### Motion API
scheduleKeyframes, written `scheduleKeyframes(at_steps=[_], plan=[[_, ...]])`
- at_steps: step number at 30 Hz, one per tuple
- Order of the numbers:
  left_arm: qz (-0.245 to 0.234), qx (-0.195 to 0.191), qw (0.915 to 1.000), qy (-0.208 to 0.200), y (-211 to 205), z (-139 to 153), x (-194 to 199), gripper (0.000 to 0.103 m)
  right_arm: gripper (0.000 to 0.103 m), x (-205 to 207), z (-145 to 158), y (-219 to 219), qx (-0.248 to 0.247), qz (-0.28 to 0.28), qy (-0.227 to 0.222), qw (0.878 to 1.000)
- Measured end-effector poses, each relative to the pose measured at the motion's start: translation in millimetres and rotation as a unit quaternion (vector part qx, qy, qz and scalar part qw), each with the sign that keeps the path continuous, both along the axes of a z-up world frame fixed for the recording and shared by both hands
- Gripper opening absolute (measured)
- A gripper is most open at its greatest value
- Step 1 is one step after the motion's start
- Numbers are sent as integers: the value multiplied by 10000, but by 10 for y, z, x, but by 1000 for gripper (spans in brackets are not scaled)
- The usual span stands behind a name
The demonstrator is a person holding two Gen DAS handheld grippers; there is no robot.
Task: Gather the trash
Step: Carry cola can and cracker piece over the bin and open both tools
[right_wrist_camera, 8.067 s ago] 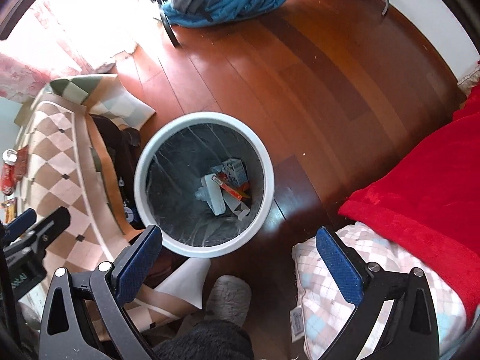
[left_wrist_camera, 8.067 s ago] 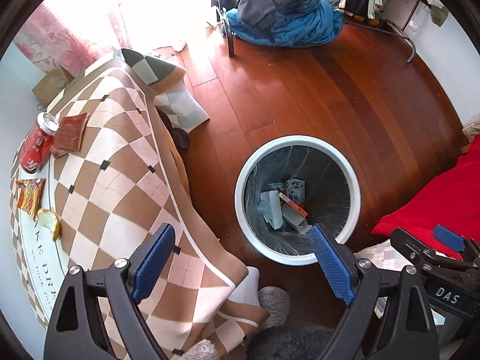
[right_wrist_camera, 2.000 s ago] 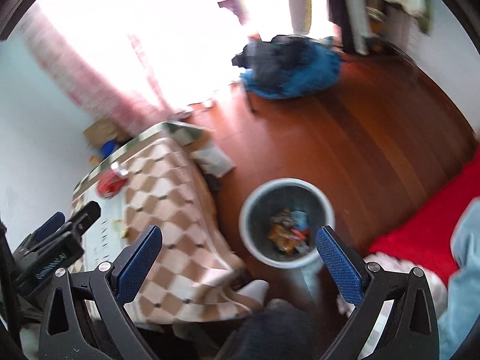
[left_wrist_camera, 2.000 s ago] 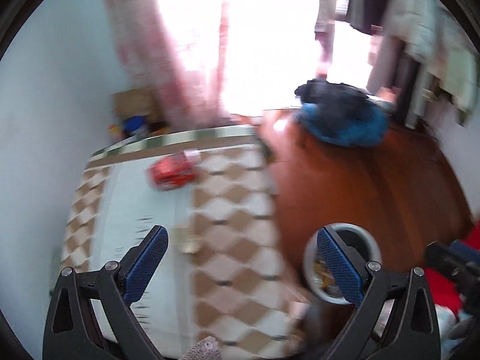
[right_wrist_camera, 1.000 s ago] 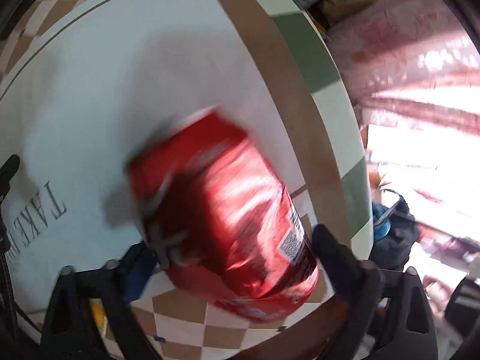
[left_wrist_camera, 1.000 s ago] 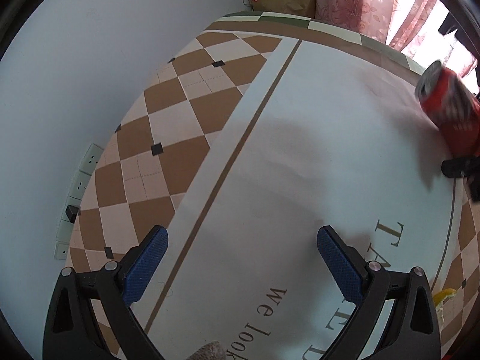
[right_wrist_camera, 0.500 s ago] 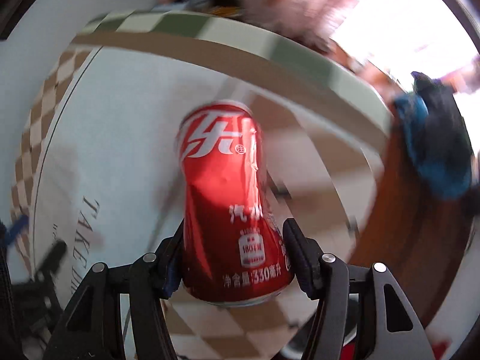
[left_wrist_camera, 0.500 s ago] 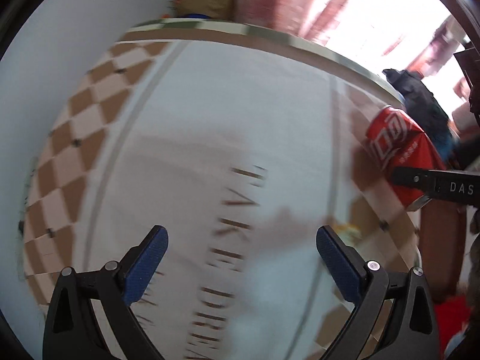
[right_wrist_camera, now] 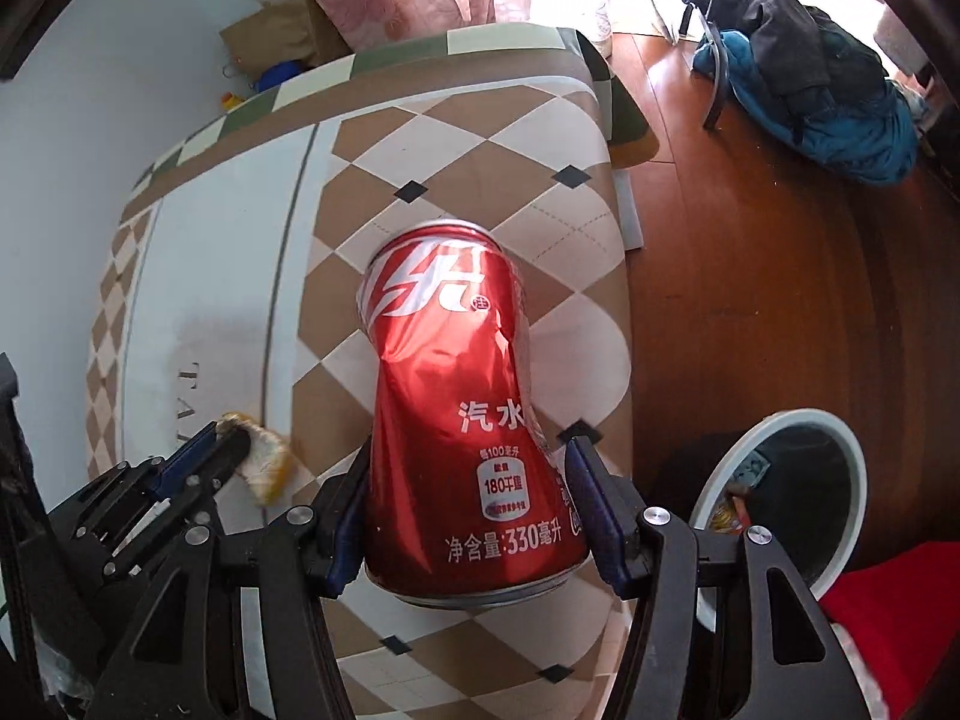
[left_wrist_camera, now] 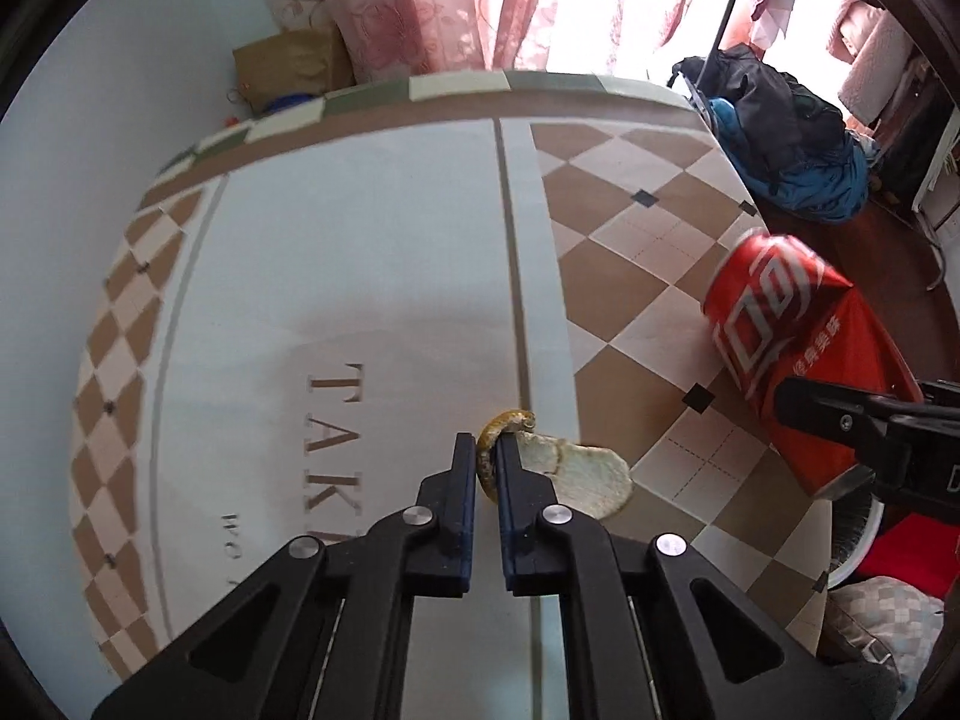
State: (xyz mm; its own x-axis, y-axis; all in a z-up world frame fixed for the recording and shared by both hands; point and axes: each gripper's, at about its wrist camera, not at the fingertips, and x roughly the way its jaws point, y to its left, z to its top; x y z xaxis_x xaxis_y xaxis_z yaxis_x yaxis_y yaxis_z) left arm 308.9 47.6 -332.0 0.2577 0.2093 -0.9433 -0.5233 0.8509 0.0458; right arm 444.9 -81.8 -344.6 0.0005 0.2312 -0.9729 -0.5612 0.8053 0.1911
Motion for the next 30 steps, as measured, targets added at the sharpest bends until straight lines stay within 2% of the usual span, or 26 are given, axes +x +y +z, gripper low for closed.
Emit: scheduleKeyframes(at_steps=[7,10,15,23,30], plan=[[85,742,9964,-396,-19,573,-229,4,62,-239,325,-135,385,-59,-171,9991],[74,961,9939,-536,-57,806,-328,4,61,-347,551,-225,593,-94,-321,9977],[94,1162,9903,-753,-212,1183,-475,4,61,-510,868,-397,1040,-227,-276,9939],[-177,1234,9855,-1154,-586,1609,-466,4,61,-597,1419,-870,1695,-574,-387,9831],[-783,1048,9796,-1527,-1285,1850,-149,4,61,-501,1865,-1728,2026,-1149,-650,9703]])
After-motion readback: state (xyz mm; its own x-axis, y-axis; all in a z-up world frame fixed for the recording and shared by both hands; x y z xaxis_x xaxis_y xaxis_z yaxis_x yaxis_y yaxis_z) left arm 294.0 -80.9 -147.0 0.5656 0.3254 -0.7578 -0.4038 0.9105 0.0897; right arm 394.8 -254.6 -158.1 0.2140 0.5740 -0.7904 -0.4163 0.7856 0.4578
